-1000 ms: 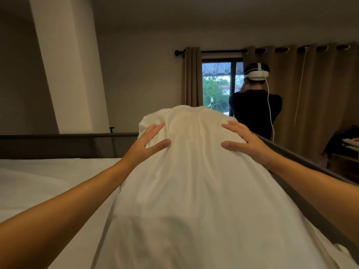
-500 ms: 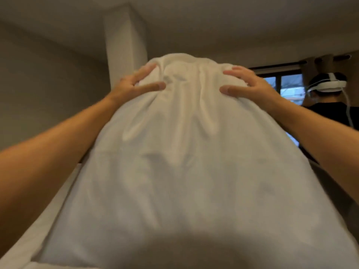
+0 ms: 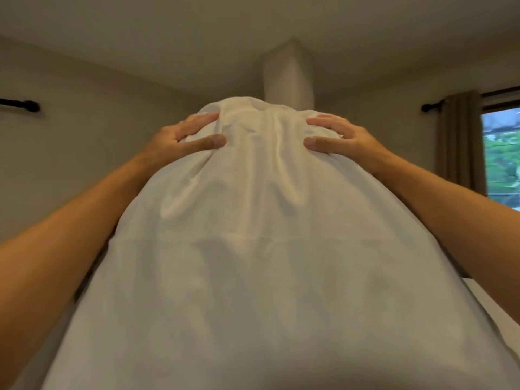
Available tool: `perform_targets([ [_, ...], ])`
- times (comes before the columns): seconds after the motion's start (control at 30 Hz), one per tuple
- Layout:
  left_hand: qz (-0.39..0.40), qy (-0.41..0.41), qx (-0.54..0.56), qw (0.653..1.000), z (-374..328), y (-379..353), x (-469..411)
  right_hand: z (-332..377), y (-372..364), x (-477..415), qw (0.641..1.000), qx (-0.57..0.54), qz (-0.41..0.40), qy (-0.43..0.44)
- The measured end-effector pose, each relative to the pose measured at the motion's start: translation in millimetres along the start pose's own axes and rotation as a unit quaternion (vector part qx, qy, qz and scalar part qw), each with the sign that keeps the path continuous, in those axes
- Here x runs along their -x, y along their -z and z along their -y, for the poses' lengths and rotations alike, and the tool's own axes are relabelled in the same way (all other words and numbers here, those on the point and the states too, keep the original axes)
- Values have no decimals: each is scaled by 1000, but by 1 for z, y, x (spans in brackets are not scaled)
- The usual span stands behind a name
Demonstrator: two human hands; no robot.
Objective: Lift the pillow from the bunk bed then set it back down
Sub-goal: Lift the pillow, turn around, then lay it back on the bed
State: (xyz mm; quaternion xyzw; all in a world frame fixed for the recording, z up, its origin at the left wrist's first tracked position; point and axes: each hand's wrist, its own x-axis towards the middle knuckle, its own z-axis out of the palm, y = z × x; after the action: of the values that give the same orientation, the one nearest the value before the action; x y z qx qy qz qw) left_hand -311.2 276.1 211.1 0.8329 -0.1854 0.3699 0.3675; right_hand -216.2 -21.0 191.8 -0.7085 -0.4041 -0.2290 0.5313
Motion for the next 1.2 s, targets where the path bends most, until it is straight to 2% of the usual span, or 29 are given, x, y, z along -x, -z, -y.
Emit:
perform_targets([
  [0.33, -53, 89, -110, 989, 76, 194, 126, 51, -236, -25, 991, -72, 110, 32],
  [0.53, -96, 147, -195, 965, 124, 270, 214, 55, -372, -10, 975, -110, 187, 55],
  [0.87, -141, 265, -264, 917, 195, 325, 339, 31, -554, 23, 937, -176, 290, 76],
  [1.2, -181, 335, -312, 871, 254, 330, 363, -14, -654, 2, 901, -233, 352, 96],
])
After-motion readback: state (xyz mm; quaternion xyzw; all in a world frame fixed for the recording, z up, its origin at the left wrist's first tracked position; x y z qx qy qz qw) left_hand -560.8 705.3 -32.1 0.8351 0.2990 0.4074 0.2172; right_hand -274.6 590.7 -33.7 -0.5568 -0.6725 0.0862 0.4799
